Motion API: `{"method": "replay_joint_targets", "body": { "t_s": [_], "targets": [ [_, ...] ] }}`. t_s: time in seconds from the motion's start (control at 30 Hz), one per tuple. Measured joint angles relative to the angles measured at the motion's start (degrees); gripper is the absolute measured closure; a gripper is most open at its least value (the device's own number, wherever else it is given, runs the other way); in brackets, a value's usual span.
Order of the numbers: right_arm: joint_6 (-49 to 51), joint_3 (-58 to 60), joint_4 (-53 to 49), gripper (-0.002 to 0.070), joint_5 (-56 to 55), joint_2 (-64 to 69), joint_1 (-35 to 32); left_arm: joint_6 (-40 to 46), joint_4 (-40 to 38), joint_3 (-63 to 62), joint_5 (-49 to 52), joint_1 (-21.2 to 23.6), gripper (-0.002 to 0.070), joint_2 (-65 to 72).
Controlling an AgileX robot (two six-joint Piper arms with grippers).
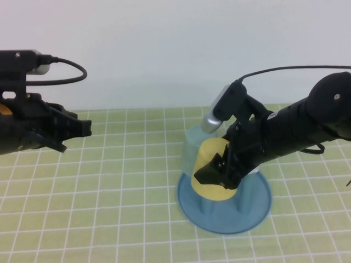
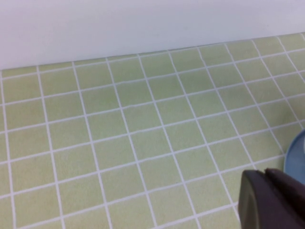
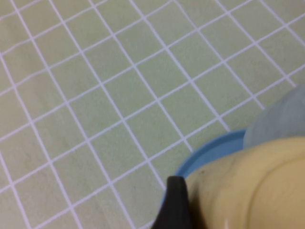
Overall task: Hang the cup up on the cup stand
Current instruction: Place the cup on the cup holder
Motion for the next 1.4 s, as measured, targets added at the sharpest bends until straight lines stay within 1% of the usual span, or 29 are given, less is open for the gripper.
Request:
{"method": "replay_joint_targets", "body": {
  "t_s": [0.13, 0.33, 0.43, 0.67, 1.0, 1.1, 1.2, 1.4],
  "targets": [
    [-1.78, 0.0, 0.0, 0.0087, 0.0, 1.35, 0.0, 0.0, -0.09, 0.0, -0.15, 0.0, 0.0675, 0.0],
    [-3.63, 0.0, 0.0, 0.005, 0.59, 1.56, 0.0, 0.1, -1.61, 0.0, -0.15, 0.0, 0.0675, 0.0],
    [-3.76, 0.0, 0.0, 0.0046, 1.88, 1.56, 0.0, 0.22, -2.41, 0.0, -0.15, 0.0, 0.0675, 0.0],
    [-3.85, 0.0, 0.0, 0.0031, 3.57, 1.56, 0.0, 5.08, -7.22, 0.0, 0.54, 0.0, 0.0675, 0.0],
    [-3.85, -0.08, -0.13, 0.0029, 3.69, 1.56, 0.0, 7.71, -9.04, 0.0, 2.19, 0.0, 0.0675, 0.0],
    [-3.16, -0.08, -0.13, 0.0029, 3.69, 1.56, 0.0, 10.16, -9.28, 0.0, 3.22, 0.0, 0.0675, 0.0],
    [-1.63, -0.08, -0.13, 0.0029, 3.47, 1.56, 0.0, 11.66, -11.23, 0.0, 3.32, 0.0, 0.0675, 0.0],
    [0.46, -0.08, -0.13, 0.0027, 3.5, 1.56, 0.0, 18.71, -18.13, 0.07, 4.48, 0.0, 0.0675, 0.0]
  ]
}}
